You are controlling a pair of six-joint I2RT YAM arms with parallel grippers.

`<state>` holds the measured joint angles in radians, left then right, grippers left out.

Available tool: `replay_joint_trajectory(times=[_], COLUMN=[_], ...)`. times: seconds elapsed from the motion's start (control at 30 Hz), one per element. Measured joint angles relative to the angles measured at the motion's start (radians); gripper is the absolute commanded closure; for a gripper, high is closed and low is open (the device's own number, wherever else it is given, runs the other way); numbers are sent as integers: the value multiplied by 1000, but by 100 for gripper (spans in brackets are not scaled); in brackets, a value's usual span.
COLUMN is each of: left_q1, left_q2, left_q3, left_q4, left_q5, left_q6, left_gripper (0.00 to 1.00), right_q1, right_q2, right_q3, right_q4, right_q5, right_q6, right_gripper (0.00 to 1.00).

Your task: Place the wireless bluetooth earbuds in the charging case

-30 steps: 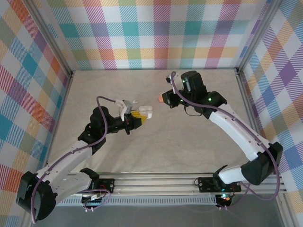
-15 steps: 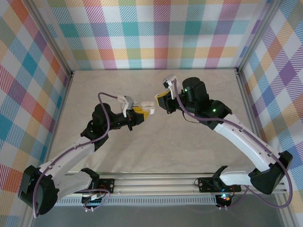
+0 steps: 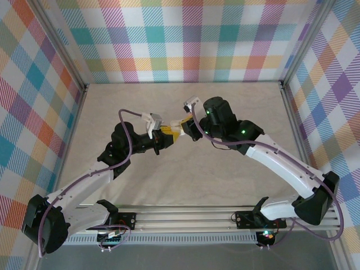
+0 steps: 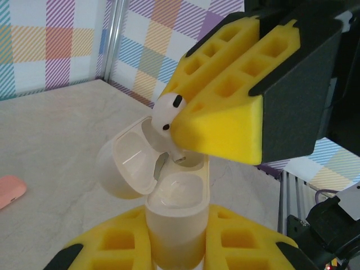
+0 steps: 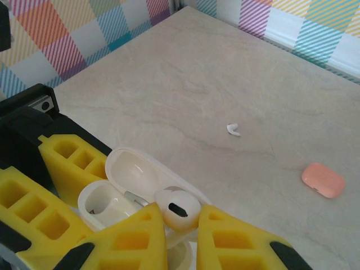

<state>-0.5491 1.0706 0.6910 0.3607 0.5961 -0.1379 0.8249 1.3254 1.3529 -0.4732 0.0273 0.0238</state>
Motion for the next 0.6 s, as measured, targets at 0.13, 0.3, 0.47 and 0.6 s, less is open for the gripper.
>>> replay_joint_trajectory(times=[0.13, 0.3, 0.47, 0.6], left_q1=[0, 0, 0, 0], left_q2=[0, 0, 0, -2], left_q3=[3, 8, 8, 8], left_q4=[-11, -19, -23, -26], left_q5=[-7, -11, -15, -15], left_q6=[5, 15, 23, 26], left_gripper=[100, 100, 100, 100], right_q1=[14, 24, 34, 49], right_q2=[2, 2, 3, 5], right_q3=[8, 12, 23, 37], right_q4=[-16, -22, -41, -56], right_q5=[23, 44, 58, 71], right_q6=[-14, -21, -41, -61], right_gripper=[84, 84, 85, 85])
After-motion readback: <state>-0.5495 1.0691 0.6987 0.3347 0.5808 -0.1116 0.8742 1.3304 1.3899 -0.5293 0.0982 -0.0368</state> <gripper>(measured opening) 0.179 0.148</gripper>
